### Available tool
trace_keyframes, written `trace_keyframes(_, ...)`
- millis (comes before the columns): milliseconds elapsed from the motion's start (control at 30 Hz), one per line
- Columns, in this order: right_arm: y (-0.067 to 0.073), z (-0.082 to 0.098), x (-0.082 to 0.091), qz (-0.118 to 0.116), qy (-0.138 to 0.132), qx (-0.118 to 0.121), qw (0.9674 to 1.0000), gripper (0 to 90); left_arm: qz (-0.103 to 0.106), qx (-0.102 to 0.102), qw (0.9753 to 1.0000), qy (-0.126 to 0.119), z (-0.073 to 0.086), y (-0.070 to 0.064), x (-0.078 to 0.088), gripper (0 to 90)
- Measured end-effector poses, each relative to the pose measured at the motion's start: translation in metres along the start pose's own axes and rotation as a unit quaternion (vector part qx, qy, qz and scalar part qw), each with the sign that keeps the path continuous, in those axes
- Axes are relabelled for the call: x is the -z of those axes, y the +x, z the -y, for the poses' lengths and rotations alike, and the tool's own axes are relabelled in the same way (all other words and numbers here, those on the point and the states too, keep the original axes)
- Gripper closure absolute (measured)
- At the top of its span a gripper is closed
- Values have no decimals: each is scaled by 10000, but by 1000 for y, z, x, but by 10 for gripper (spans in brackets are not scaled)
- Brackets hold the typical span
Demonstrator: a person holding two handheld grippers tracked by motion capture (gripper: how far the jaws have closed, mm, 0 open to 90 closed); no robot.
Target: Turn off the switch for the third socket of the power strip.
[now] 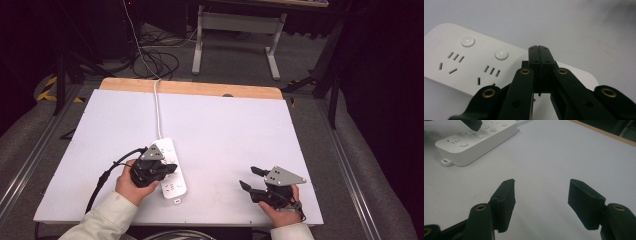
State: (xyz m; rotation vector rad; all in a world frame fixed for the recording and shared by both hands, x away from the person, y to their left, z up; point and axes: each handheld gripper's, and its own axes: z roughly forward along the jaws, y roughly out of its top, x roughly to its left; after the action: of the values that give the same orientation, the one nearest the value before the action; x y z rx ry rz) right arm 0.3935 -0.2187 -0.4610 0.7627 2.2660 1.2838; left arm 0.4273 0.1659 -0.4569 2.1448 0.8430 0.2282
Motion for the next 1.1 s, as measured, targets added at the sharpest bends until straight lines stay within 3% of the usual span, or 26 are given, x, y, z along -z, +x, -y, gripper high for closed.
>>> trace_keyframes(300, 0, 0, 0, -11, 5, 17, 10000, 392, -174, -238, 9996, 13, 2, -5, -8, 900)
trace_keyframes(567, 0, 0, 0, -16, 5, 18, 10000, 392, -184, -225, 9996, 3, 3, -6, -9, 900)
trace_keyframes(1100, 0, 1, 0, -69, 7, 15, 10000, 392, -298, -389, 9988, 17, 5, -8, -11, 900)
